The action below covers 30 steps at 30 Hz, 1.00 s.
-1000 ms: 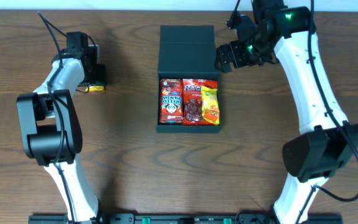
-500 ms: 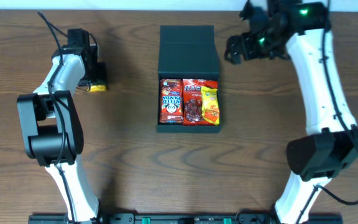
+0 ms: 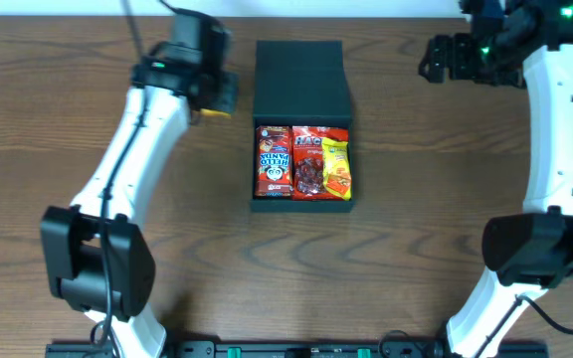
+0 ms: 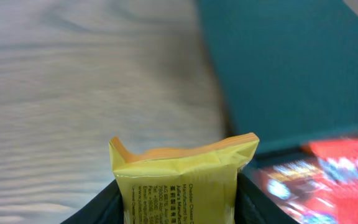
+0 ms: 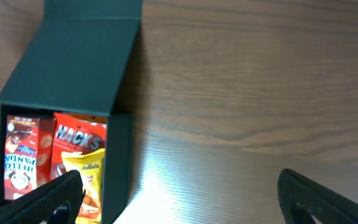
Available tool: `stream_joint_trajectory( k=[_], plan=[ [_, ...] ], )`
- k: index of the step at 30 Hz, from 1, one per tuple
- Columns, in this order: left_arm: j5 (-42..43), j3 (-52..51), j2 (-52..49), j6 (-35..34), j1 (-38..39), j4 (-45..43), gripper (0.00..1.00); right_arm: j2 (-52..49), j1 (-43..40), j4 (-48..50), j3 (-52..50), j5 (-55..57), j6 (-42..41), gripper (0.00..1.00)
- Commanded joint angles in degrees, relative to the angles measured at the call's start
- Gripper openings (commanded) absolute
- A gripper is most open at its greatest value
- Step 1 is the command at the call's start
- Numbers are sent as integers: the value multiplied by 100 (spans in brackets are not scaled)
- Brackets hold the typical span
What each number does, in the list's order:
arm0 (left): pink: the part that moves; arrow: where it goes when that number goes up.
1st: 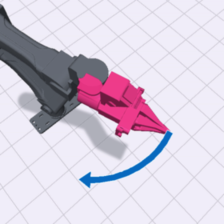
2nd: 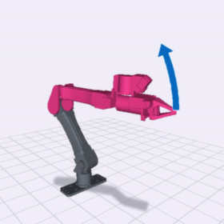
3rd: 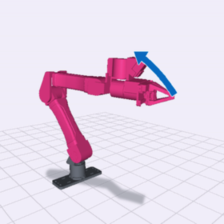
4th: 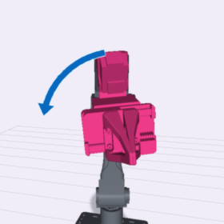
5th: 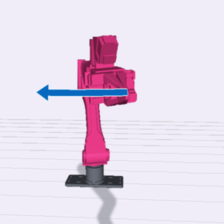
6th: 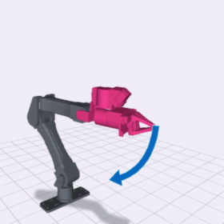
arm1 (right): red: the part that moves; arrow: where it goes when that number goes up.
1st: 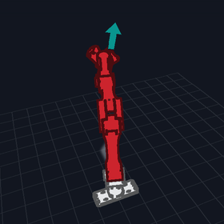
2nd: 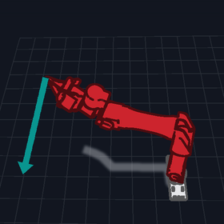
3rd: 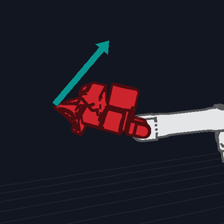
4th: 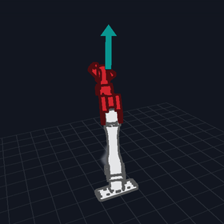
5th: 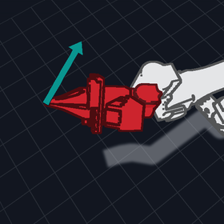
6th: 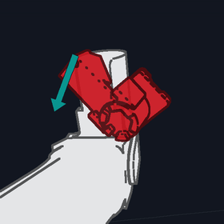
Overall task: Pack container
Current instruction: 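Carry the yellow packet over the box and drop it inside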
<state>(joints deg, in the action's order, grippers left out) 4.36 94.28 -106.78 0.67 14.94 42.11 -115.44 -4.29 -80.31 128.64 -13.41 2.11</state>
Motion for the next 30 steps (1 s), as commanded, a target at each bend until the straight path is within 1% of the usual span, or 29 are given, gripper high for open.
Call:
stream_joint_trajectory(
  k=[1,4,7,13,15,19,25,27,28,29,30],
  plan=[
    [7,48,-42,-376,437,146,43,111,-140,-31,146,11,-127,99],
    [11,44,-114,-658,815,162,43,111,-170,-28,144,11,-125,99],
    [9,42,-214,-1095,1165,155,43,111,-168,-28,144,11,-122,99],
    [17,39,-546,-2002,1526,109,43,111,-168,-31,144,13,-122,99],
    [24,39,-691,-2138,1620,15,43,111,-168,-31,144,13,-120,99],
    [219,39,-892,-2194,1768,-216,43,111,-170,-31,144,13,-120,99],
    [299,39,-981,-2557,1860,-319,42,111,-168,-31,144,13,-120,99],
    [297,39,-981,-2562,1858,-363,43,111,-168,-31,144,13,-120,99],
    [297,39,-981,-2562,1858,-396,49,111,-168,-31,144,13,-120,99],
    [297,39,-981,-2562,1858,-444,61,111,-168,-31,142,13,-120,99],
    [313,39,-981,-2562,1858,-483,66,111,-168,-33,144,13,-120,99]
  ],
)
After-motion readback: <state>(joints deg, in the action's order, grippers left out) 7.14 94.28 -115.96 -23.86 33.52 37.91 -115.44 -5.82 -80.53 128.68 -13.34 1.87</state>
